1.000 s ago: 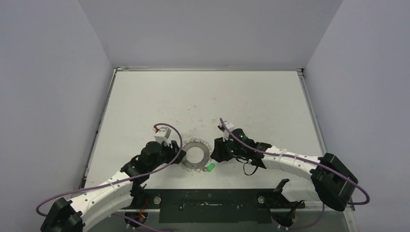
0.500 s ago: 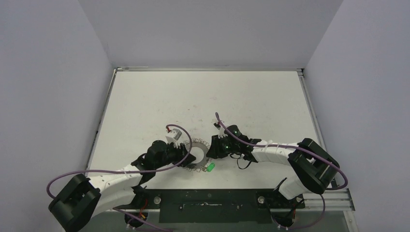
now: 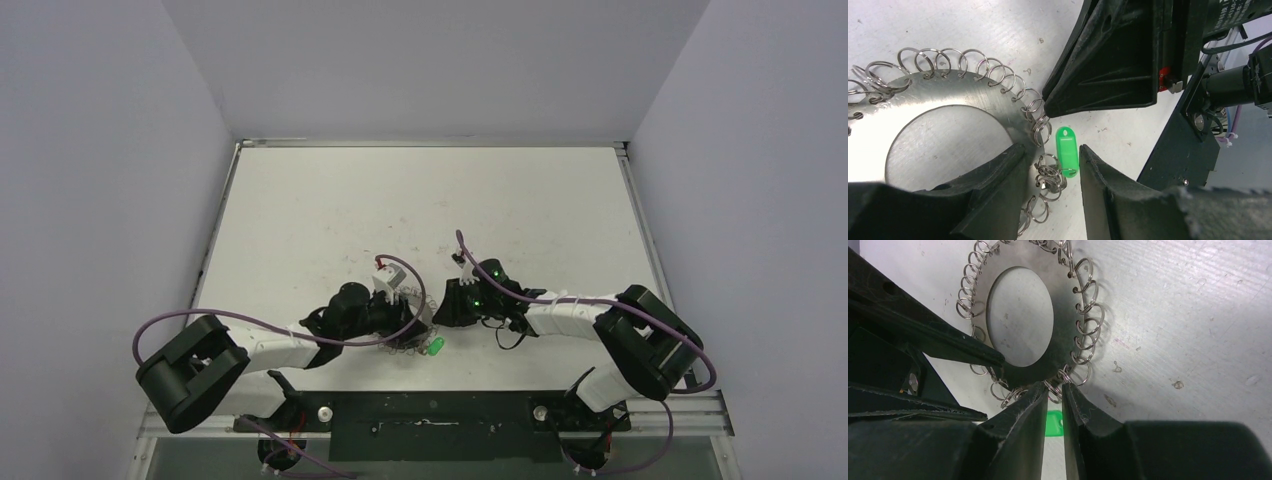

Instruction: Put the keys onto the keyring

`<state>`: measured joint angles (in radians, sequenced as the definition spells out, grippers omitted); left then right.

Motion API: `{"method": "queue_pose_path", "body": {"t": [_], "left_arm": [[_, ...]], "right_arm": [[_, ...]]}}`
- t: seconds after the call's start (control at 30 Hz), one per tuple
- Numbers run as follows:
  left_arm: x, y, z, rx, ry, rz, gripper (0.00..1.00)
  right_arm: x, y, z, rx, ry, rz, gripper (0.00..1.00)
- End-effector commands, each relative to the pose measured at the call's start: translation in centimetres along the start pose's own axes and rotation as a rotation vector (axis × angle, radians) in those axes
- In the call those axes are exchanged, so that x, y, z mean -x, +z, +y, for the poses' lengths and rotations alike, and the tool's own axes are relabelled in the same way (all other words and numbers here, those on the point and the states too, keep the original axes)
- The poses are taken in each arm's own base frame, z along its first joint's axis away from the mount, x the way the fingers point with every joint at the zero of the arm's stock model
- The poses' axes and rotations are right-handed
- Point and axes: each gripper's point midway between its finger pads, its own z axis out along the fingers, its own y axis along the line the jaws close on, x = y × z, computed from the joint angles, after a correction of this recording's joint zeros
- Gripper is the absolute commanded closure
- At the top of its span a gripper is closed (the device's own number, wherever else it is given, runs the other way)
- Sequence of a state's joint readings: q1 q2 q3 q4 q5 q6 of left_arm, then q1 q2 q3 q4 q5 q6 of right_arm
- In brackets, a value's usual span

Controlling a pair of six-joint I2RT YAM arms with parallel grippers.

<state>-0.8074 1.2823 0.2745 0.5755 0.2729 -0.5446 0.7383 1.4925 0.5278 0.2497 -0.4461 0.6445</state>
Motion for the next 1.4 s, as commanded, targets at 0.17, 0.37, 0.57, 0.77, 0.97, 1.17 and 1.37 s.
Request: {"method": "queue_pose_path", "body": {"t": [0.17,0.37,0.57,0.77,0.97,1.17,1.37], "left_arm": [[1.8,1.9,-1.1,-0.044,0.052,-0.046,0.6],[1.3,2.5,-0.9,-0.042,0.043,-0.038,0.6],[0.9,3.1,-1.0,-0.047,0.045,-0.026,0.6],[0.5,3.7,-1.1,-0.053,0.043,-0.016,0.63],[0.0,4.0,-0.9,-0.047,0.048,-0.009,0.66],[0.1,3.8,-0.6,-0.027,0.07,-0.009,0.69],[0.5,3.3,-0.6,-0.021,0.094,-0.025,0.82]], "right_arm": [[-0.6,-0.9,-0.1,0.005,0.018,-0.008,0.66],[-1.7,-0.5,-0.2,0.034,0.078,-0.015,0.65],[-2.5,0.4,0.1,0.068,0.109,-0.005,0.75],[-2.5,0.5,0.1,0.066,0.112,-0.004,0.82],[-2.1,0.2,0.6,0.079,0.101,-0.011,0.86],[-1.6,-0.3,1.6,0.118,0.088,-0.029,0.92],[-0.9,-1.0,2.1,0.116,0.053,-0.053,0.92]]}}
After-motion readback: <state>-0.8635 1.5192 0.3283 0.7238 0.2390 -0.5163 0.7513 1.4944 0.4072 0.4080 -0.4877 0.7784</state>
